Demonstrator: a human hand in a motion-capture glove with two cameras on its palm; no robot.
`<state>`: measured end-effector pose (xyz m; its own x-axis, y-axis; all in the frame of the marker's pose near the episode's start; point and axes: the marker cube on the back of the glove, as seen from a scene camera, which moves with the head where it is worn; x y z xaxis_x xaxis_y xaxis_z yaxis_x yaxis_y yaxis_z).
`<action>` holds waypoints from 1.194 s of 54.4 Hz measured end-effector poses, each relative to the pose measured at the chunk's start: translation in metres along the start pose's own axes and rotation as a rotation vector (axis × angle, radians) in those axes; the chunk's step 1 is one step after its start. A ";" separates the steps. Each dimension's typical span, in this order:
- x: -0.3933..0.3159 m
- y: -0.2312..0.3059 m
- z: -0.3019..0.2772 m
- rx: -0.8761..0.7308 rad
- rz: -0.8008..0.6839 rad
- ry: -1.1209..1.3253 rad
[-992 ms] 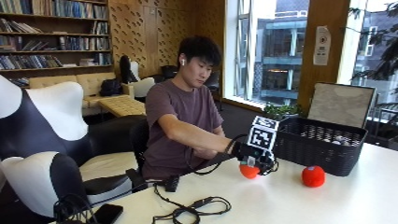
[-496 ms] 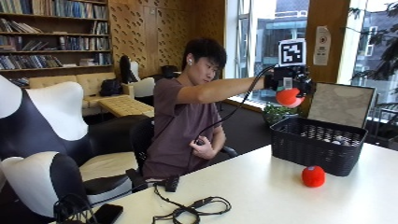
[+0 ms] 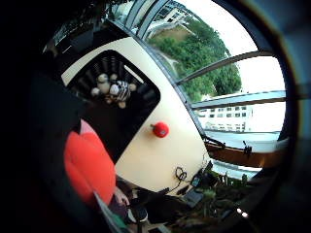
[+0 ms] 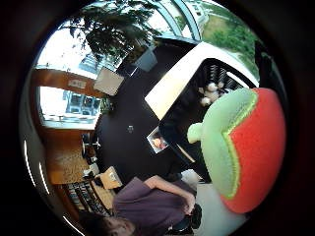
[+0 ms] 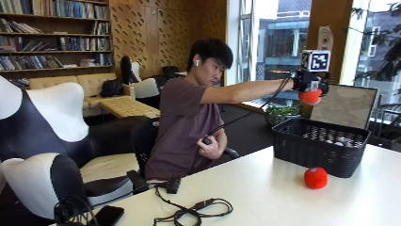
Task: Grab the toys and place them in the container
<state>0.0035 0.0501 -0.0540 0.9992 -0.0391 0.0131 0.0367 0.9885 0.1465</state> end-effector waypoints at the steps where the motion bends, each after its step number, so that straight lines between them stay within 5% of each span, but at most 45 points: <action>1: -0.005 0.000 -0.002 0.006 -0.016 -0.003; 15: -0.064 -0.033 0.026 -0.010 -0.093 -0.001; 31: -0.072 -0.036 0.061 -0.306 -0.140 -0.115; 65: 0.099 0.048 -0.012 -0.218 0.140 -0.003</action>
<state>0.1048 0.0953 -0.0576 0.9948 0.0999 0.0211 -0.0981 0.9924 -0.0741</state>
